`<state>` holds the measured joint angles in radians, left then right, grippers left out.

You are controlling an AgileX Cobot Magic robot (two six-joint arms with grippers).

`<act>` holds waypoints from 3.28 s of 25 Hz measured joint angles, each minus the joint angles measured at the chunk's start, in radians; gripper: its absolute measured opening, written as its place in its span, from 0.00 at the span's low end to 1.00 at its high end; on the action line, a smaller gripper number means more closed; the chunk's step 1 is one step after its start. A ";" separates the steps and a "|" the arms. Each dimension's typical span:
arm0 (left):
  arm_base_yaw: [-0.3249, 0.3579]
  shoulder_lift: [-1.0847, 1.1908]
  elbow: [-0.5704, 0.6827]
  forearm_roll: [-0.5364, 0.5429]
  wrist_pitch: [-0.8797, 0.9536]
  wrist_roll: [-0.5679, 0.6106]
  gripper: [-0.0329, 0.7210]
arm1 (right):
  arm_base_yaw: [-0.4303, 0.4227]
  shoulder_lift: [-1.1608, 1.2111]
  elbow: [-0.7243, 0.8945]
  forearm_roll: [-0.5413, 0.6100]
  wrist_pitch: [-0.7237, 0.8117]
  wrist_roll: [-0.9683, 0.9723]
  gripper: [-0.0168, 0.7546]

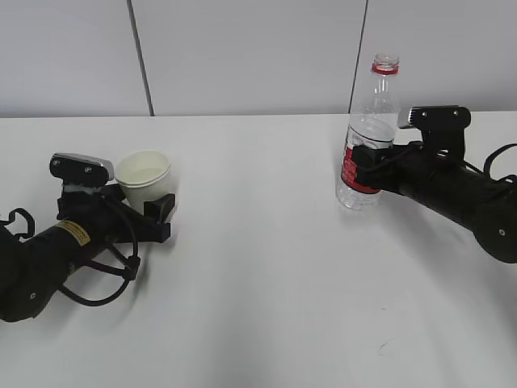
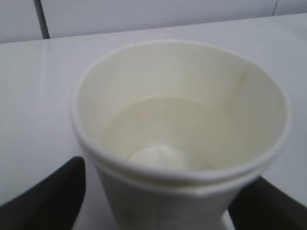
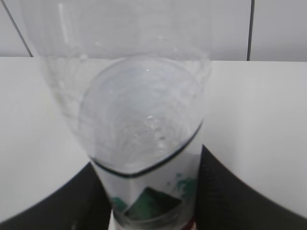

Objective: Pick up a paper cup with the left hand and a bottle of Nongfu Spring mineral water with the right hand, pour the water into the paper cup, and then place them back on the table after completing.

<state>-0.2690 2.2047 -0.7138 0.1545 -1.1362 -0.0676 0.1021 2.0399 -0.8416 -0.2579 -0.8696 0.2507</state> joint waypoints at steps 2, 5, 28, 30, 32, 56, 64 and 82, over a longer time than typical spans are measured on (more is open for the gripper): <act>0.000 -0.024 0.034 -0.001 0.000 0.000 0.77 | 0.000 0.000 0.000 0.000 0.000 0.000 0.46; 0.000 -0.070 0.084 -0.006 -0.001 0.000 0.77 | 0.000 0.000 0.000 0.000 0.000 0.000 0.46; 0.000 -0.283 0.268 -0.019 -0.004 -0.015 0.77 | 0.000 0.047 -0.002 -0.047 -0.092 -0.011 0.46; 0.000 -0.283 0.268 -0.019 -0.004 -0.015 0.77 | 0.000 0.048 -0.002 -0.057 -0.096 -0.033 0.46; 0.000 -0.283 0.268 -0.019 -0.004 -0.015 0.77 | 0.000 0.048 -0.002 -0.064 -0.097 -0.053 0.53; 0.000 -0.296 0.268 -0.019 0.002 -0.024 0.77 | 0.000 -0.112 0.158 -0.039 -0.076 -0.070 0.84; 0.000 -0.441 0.269 -0.018 0.201 -0.031 0.77 | 0.000 -0.304 0.179 -0.031 0.205 -0.077 0.83; 0.000 -0.844 0.248 -0.079 1.075 -0.054 0.77 | 0.000 -0.659 0.177 -0.007 0.985 0.040 0.77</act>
<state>-0.2690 1.3603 -0.4660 0.0750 -0.0610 -0.1216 0.1021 1.3810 -0.6645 -0.2647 0.1151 0.2902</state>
